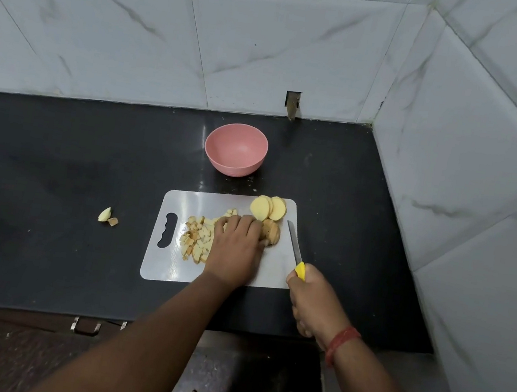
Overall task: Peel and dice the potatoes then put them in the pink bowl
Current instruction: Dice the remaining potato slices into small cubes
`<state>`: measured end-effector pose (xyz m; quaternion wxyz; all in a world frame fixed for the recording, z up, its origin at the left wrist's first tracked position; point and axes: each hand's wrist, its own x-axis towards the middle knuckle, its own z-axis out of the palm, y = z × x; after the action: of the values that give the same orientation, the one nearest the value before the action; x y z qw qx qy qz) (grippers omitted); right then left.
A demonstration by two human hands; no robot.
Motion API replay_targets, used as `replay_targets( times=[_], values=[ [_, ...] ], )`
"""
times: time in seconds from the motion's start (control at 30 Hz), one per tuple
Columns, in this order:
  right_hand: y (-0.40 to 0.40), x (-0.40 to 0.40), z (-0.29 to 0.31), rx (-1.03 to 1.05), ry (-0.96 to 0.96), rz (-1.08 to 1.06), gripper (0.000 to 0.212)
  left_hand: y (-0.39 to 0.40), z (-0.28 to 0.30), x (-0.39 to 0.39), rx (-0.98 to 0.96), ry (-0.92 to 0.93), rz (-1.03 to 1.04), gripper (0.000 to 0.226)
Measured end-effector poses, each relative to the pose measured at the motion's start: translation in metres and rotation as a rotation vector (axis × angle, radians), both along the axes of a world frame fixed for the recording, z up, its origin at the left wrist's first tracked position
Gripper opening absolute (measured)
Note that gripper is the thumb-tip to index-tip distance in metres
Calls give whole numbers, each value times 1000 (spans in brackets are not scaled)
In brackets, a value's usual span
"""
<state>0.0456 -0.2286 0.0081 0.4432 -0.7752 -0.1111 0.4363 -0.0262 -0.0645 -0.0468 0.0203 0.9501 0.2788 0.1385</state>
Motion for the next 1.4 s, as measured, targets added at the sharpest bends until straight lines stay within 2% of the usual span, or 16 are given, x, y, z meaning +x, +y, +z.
replay_targets(
  times=[0.1, 0.2, 1.07, 1.17, 1.4],
  values=[
    [0, 0, -2, -2, -8, 8, 17, 0, 9, 11, -95, 66, 25, 34],
    [1, 1, -3, -1, -5, 15, 16, 0, 13, 16, -106, 104, 14, 29],
    [-3, 2, -1, 8, -45, 28, 19, -9, 21, 29, -305, 87, 119, 12],
    [-3, 2, -3, 1, -53, 26, 18, -7, 17, 26, -297, 78, 131, 6],
    [-4, 1, -5, -16, -52, 32, 17, -6, 20, 18, -183, 98, 113, 8]
  ],
)
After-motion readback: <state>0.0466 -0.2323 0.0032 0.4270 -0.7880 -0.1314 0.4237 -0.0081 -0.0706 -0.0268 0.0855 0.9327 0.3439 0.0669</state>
